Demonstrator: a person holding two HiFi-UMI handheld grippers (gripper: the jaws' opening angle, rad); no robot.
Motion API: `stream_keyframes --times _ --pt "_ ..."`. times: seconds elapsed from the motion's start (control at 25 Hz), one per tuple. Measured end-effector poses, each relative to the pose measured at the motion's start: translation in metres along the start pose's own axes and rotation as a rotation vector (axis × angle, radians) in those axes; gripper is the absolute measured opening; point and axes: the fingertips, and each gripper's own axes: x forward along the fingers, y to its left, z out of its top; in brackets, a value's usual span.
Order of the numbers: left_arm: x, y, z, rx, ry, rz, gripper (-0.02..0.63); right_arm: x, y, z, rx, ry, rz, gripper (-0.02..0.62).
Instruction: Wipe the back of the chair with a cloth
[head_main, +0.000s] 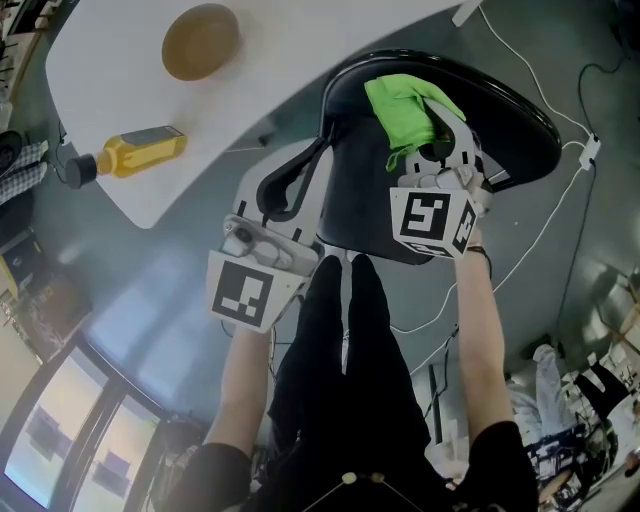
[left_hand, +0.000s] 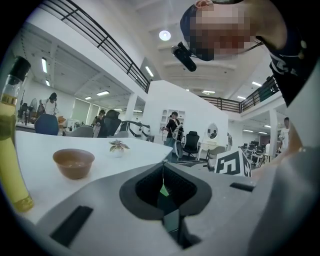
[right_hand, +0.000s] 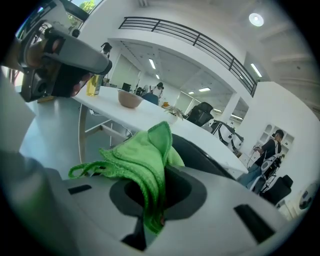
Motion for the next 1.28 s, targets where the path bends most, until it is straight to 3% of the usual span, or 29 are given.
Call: stream_keyframes --times 0.88,1.04,1.28 --pt "-0.004 -0.005 -0.033 -0.014 0.032 -0.006 0.006 0.026 0.071 -0.079 0.030 0.106 0.149 0.043" --pt "-0.004 -0.010 -0.031 -0.005 0.035 -0.008 0.006 0.015 0.069 -0.073 0.049 0.095 0.151 0.043" --pt "-0.004 -0.022 -0.009 0.021 -0.002 -0.016 0.006 -0.030 0.028 -0.038 0.066 0.028 0.103 0.043"
